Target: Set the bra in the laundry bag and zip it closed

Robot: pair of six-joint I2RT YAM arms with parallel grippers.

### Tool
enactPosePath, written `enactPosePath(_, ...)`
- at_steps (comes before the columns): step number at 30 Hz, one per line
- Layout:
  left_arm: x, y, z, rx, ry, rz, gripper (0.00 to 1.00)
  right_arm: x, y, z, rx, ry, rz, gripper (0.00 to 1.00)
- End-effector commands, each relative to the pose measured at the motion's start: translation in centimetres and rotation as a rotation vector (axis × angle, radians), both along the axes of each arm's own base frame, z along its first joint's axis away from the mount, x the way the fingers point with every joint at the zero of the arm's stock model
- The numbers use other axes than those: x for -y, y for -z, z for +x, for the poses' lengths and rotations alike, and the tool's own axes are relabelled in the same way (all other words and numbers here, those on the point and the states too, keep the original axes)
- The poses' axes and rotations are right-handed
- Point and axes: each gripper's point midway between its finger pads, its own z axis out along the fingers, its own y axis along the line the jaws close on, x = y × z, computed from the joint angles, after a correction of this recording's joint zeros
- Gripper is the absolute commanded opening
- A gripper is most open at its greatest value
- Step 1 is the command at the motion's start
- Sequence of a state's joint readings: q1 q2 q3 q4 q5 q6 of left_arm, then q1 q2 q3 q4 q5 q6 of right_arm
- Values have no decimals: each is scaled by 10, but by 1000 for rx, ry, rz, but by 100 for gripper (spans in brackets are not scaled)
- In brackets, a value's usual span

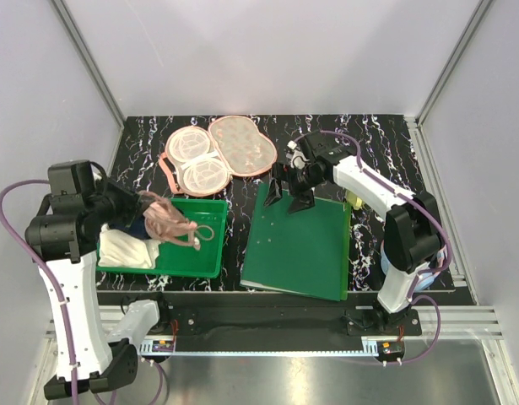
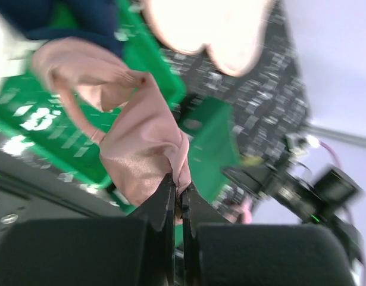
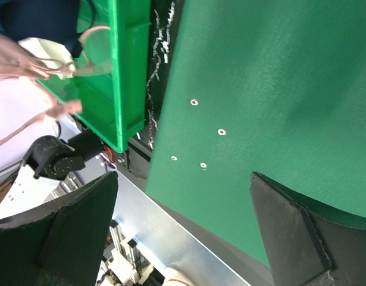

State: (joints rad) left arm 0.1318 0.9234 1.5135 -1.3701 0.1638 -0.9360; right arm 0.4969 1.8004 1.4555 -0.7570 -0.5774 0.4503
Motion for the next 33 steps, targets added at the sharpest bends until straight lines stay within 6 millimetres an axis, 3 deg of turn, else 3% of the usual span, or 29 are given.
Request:
enactPosePath(1, 32, -63, 15, 196, 138, -139, 0, -7, -45, 3, 81, 1, 58, 100)
enactPosePath(7, 35, -106, 40, 383, 143, -211, 0, -7, -58, 5, 89, 11, 62, 100)
enactPosePath(10, 38, -118, 71, 499, 167, -275, 0, -9, -69, 10, 104, 12, 69, 100)
enactPosePath(15, 33, -115, 132, 585, 218, -281, 0, -12, -90, 21, 118, 32, 62, 100)
enactPosePath(16, 31, -103, 154, 548, 235, -284, 0, -14, -98, 26, 136, 51, 69, 100)
enactPosePath(18, 33, -108, 174, 555, 275, -264, 0, -13, -97, 39, 148, 101, 40, 100)
enactPosePath(19, 33, -95, 193, 520, 284, -261, 0, -16, -98, 47, 143, 132, 37, 100)
enactPosePath(21, 46, -106, 215, 571, 317, -226, 0, -17, -98, 59, 145, 186, 21, 100)
enactPosePath(24, 68, -99, 256, 576, 349, -262, 0, -22, -101, 78, 152, 241, 21, 99)
enactPosePath(25, 73, -109, 268, 603, 356, -265, 0, -26, -103, 85, 143, 266, 29, 100)
enactPosePath(27, 87, -90, 298, 579, 361, -272, 0, -28, -107, 94, 144, 305, 30, 100)
enactPosePath(29, 91, -76, 310, 551, 345, -277, 0, -32, -111, 102, 155, 319, 38, 100)
enactPosePath(31, 73, -40, 319, 467, 229, -238, 0, -31, -111, 111, 168, 342, 29, 99)
enactPosePath(32, 65, 1, 315, 373, 180, -224, 0, -31, -110, 113, 171, 346, 25, 100)
enactPosePath(33, 52, 11, 311, 358, 111, -182, 0, -31, -107, 115, 166, 353, 19, 100)
